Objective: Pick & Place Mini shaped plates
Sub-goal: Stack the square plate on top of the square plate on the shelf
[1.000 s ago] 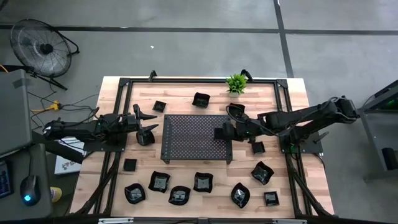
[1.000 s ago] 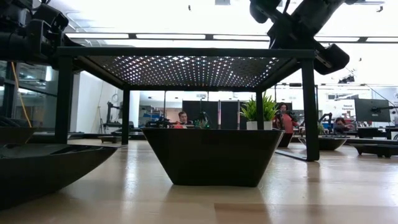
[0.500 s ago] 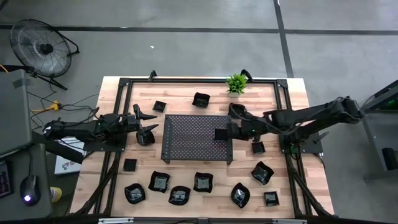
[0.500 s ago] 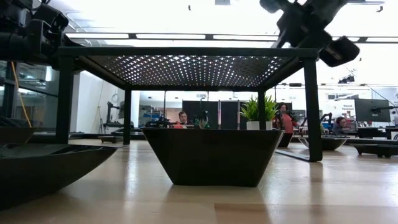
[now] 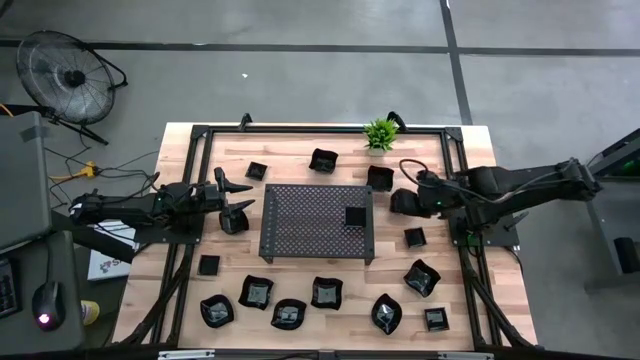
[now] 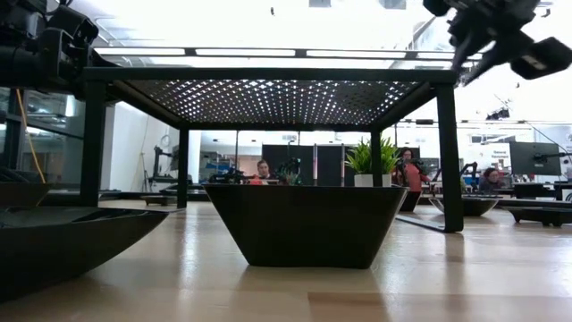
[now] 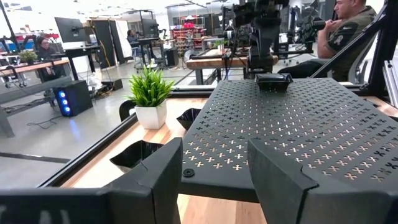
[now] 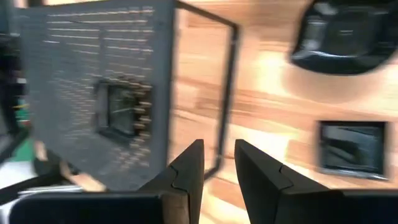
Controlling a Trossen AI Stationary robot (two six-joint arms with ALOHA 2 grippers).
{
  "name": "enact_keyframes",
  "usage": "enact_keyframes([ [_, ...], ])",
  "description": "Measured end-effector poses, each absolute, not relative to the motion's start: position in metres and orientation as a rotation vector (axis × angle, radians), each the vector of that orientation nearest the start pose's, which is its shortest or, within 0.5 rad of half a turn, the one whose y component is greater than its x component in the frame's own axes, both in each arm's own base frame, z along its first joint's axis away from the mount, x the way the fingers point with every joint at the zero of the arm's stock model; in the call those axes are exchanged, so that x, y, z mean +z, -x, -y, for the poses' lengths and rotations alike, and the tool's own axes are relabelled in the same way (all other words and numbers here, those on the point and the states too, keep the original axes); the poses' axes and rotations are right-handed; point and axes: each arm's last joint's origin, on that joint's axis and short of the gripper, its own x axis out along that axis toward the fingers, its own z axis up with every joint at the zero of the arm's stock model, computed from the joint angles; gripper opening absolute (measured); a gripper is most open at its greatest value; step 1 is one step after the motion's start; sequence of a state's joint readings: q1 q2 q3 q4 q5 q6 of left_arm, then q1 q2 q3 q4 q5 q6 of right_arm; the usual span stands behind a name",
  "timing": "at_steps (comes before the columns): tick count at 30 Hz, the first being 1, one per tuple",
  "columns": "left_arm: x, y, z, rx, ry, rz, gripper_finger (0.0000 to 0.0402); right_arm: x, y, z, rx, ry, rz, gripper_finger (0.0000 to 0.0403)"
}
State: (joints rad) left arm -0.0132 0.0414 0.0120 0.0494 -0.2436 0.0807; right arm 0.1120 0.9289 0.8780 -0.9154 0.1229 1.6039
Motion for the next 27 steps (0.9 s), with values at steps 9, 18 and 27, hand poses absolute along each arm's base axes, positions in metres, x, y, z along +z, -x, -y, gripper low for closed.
enact_keyframes([
  [9,0.169,-0.099,-0.006,0.231,-0.078,0.011,0.0176,0.271,-0.134,-0.013,-0.949,-1.237,-0.987,0.0085],
  [18,0.169,-0.099,-0.006,0.231,-0.078,0.011,0.0176,0.256,-0.119,-0.012,-1.036,-1.13,-1.168,0.0085],
  [27,0.169,-0.099,-0.006,0.231,-0.078,0.011,0.0176,0.23,-0.118,-0.014,-1.044,-1.096,-1.248,0.0085],
])
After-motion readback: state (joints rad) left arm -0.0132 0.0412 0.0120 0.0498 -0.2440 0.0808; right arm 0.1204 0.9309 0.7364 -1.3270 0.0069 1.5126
